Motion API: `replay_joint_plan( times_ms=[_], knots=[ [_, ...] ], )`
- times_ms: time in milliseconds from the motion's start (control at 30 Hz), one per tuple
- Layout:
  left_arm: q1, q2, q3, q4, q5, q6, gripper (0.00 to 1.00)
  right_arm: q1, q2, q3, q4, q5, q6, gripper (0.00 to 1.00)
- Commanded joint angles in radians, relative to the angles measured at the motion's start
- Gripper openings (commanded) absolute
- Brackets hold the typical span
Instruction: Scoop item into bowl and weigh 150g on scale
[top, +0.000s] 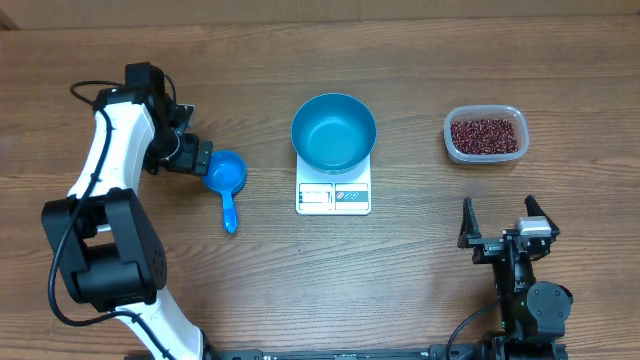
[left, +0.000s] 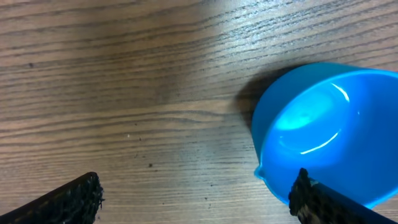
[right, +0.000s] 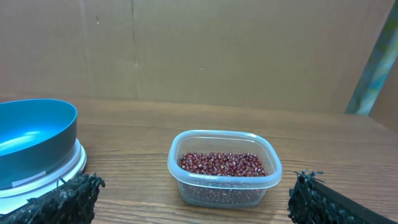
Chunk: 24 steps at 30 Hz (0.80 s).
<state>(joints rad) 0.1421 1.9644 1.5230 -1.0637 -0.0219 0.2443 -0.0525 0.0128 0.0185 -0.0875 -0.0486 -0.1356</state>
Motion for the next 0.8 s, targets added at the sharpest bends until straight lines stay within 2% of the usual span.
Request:
replay_joint_plan(
  times_ms=[0,767],
  knots=[
    [-0.001,0.016,0.030,0.011,0.014,0.031,1.00,-0.003,-0.010,-0.010,0.006,-0.005,-0.004,1.00],
    [-0.045,0.020,0.030,0.072,0.016,0.037,0.99,-0.003,-0.010,-0.010,0.006,-0.005,-0.004,1.00]
  ],
)
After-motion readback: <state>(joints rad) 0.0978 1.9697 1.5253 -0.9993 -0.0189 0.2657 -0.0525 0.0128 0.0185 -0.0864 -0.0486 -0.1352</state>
